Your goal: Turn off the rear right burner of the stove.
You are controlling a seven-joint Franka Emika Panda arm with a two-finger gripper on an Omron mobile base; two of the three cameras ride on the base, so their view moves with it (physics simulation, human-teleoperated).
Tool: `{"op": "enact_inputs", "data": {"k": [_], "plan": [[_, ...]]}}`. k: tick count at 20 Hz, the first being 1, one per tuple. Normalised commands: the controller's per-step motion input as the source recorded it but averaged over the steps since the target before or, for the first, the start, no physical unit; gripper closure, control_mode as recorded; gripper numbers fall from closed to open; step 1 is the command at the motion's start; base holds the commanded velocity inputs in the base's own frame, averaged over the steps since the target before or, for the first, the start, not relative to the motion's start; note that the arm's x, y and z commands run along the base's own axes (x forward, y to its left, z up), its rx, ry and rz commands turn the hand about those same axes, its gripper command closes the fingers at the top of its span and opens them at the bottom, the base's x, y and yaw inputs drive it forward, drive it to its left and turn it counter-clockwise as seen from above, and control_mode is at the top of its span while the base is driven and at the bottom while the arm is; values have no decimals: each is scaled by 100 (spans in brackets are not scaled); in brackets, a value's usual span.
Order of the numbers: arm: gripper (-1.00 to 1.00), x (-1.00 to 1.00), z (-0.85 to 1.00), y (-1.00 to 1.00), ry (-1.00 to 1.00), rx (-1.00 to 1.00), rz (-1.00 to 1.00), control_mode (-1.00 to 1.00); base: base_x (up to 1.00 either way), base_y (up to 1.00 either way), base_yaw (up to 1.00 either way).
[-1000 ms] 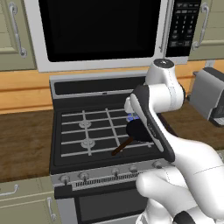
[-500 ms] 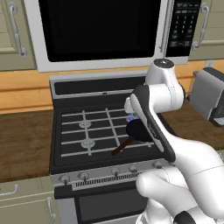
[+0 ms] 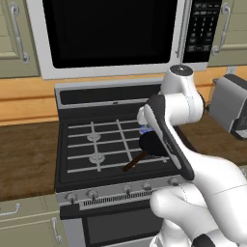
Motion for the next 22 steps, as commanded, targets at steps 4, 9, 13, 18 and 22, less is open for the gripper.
{"op": "enact_inputs", "data": {"k": [4,9,13,18,22], "plan": [[-100,0,0,2,0,0,0,100,0,16,0],[-100,0,0,0,0,0,0,100,0,43,0],[-100,0,0,0,0,0,0,100,0,43,0],[-100,0,0,0,0,0,0,100,0,37,0],[-100,0,0,0,0,0,0,-100,0,1,0]]}}
